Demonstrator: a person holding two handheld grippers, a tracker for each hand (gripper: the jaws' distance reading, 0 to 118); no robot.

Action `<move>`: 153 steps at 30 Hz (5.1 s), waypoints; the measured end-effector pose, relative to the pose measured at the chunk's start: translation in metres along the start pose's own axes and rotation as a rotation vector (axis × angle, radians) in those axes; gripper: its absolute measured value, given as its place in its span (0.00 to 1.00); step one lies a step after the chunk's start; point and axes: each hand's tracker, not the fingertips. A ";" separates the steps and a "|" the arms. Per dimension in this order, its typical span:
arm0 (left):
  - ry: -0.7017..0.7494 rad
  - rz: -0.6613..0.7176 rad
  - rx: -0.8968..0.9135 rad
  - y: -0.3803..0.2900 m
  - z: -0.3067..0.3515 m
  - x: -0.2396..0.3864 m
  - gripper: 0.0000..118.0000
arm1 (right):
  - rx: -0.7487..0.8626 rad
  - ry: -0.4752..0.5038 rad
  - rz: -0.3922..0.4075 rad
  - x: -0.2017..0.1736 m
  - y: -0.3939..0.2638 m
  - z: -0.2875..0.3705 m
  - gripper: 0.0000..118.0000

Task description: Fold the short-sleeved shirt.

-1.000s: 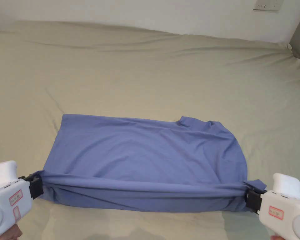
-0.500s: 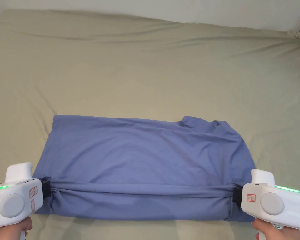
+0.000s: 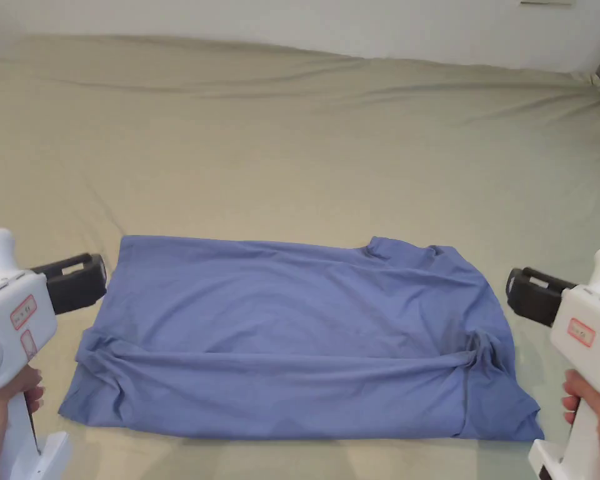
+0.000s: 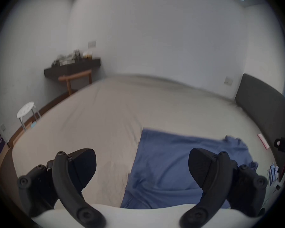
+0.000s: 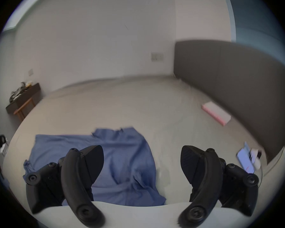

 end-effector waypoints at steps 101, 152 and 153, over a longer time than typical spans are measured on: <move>-0.022 -0.201 -0.580 -0.172 0.044 -0.038 0.09 | -0.751 0.087 0.052 0.031 -0.152 0.052 0.15; -0.130 -0.327 0.134 -0.005 0.073 0.096 0.00 | 0.219 0.088 0.301 -0.077 0.000 0.136 0.02; -0.115 -0.316 0.105 -0.015 0.055 0.090 0.00 | 0.207 0.085 0.296 -0.072 -0.003 0.131 0.02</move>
